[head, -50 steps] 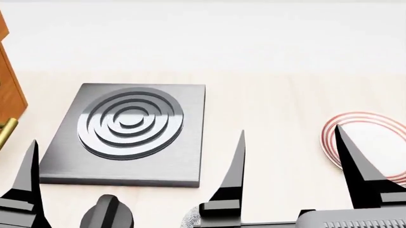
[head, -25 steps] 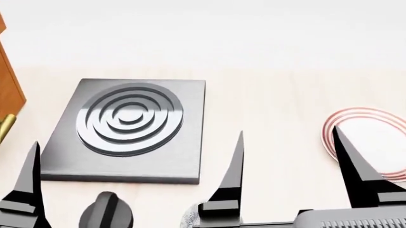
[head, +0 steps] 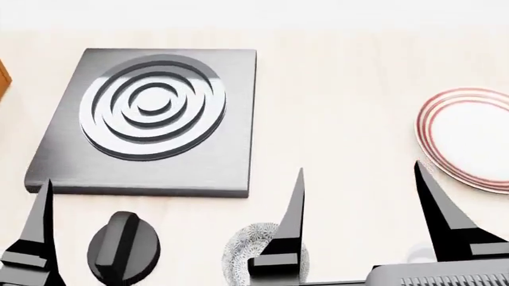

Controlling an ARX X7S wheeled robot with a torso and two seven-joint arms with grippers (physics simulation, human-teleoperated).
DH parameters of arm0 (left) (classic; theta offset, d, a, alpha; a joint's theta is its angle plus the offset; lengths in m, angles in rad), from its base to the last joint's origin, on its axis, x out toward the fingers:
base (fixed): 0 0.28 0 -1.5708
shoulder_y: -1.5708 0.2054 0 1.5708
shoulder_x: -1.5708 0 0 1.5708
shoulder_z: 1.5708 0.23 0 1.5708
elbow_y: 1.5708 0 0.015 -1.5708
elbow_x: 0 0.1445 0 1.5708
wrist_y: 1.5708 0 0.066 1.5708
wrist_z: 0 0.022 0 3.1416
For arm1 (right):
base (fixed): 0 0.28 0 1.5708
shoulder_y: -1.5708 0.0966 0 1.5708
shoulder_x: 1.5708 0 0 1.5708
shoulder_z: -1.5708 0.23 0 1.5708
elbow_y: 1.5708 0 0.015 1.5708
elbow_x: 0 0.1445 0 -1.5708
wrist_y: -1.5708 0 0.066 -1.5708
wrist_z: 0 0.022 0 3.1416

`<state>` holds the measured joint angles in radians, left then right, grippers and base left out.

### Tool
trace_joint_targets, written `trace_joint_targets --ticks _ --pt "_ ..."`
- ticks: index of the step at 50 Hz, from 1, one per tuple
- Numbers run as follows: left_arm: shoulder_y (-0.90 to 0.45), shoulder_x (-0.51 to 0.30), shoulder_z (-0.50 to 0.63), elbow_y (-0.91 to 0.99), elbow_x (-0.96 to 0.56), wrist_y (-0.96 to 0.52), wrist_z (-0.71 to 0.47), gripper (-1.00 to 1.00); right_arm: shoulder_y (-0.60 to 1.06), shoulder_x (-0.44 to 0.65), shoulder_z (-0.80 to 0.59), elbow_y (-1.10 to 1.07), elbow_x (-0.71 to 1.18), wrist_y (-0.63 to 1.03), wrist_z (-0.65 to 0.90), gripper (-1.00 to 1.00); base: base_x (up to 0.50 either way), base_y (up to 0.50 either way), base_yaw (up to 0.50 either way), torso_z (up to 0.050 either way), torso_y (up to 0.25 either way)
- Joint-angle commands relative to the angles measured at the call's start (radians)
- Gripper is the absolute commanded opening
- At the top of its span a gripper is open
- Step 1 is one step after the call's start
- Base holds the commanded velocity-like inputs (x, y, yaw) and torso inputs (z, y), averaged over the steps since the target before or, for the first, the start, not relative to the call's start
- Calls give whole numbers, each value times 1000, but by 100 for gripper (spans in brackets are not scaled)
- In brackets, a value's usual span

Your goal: Pick the akita bowl next to the ramekin and place it on the plate.

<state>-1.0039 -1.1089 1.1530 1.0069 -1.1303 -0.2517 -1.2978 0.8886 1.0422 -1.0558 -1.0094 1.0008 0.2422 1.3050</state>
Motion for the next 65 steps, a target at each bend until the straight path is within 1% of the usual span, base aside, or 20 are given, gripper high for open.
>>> trace_joint_targets --ticks 1,42,50,57,65 --pt "1 21 -28 -5 0 8 29 100 1 -19 19 2 -16 -6 -26 100 0 0 0 0 -199" --pt "6 14 -15 -8 10 25 25 100 5 -18 8 -1 -23 -12 -23 100 0 0 0 0 -196" --pt "9 13 -14 -12 10 36 25 100 11 -20 7 -3 -4 -15 -22 100 0 0 0 0 -16" --pt "3 16 -13 -12 7 30 20 100 55 -36 11 -10 106 -7 -16 100 0 0 0 0 0" --pt "0 15 -12 -11 5 31 19 100 60 -48 19 1 196 -55 -35 100 0 0 0 0 0"
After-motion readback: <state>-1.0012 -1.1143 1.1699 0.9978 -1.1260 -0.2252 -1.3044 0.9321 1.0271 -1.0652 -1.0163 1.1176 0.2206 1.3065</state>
